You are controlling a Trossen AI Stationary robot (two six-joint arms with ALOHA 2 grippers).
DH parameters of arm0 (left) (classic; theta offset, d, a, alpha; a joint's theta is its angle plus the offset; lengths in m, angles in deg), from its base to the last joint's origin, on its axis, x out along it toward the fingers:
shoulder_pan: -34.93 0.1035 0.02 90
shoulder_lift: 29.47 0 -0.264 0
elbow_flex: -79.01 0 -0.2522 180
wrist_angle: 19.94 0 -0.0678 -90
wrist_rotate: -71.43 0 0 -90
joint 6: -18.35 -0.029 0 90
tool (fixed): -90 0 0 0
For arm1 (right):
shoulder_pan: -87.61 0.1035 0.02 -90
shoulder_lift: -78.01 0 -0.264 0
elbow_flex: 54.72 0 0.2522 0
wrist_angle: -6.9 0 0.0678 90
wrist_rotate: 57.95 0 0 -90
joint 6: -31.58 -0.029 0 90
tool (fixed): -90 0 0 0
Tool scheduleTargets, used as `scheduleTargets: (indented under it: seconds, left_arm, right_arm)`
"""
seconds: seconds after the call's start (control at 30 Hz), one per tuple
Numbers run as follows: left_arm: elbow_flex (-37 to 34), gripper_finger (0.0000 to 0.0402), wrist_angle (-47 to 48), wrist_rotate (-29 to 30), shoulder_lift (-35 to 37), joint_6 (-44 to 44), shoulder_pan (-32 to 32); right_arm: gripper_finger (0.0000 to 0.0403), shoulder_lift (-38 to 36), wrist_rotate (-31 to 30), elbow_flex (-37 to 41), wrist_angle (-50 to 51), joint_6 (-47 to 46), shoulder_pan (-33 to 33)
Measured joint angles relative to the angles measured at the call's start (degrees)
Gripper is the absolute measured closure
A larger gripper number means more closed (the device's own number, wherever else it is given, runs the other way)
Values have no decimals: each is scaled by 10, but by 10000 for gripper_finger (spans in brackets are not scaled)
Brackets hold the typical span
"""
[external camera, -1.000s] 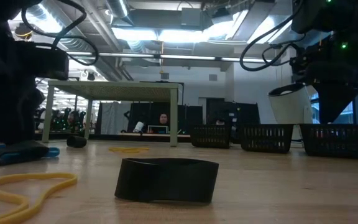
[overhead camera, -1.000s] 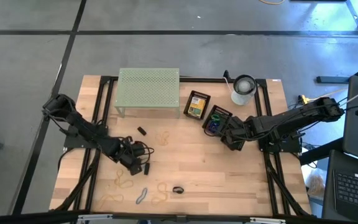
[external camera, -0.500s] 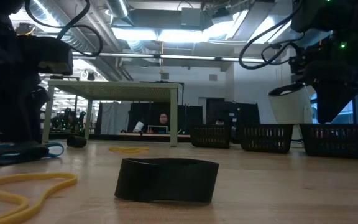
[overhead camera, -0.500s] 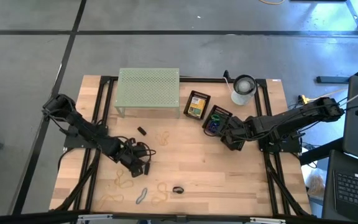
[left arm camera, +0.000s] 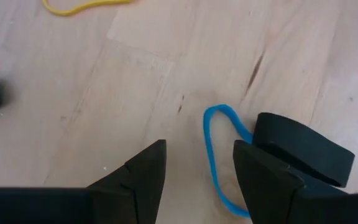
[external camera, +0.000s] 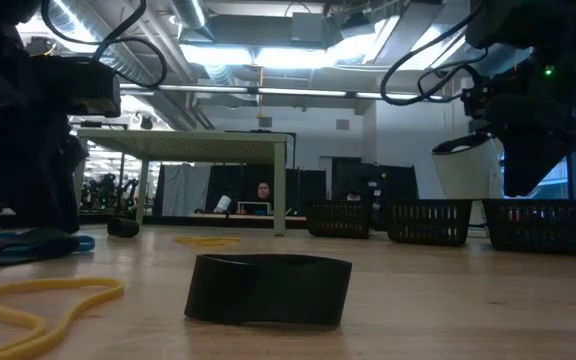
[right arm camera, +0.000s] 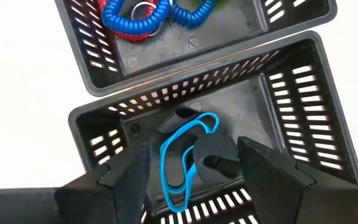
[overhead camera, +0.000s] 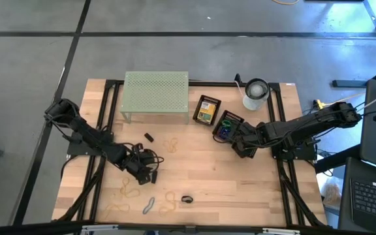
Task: Pick & Place Office Desk Supplies
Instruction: Put the blue rubber band into the bottom black bin
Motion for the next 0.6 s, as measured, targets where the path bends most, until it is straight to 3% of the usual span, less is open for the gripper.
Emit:
scheduleTargets:
  seconds: [0.33,0.47,0.6]
  left_arm:
    - [-10,231,-2,14,-38,-7,-1]
    - [-10,271,-5,17,-41,-24,-1]
    - [-10,336,-8,22,-42,-50,0]
  right_arm:
    - [165,0,0,0,-6,2,0]
    - [165,0,0,0,-6,2,0]
    - [165,0,-4,0,-6,2,0]
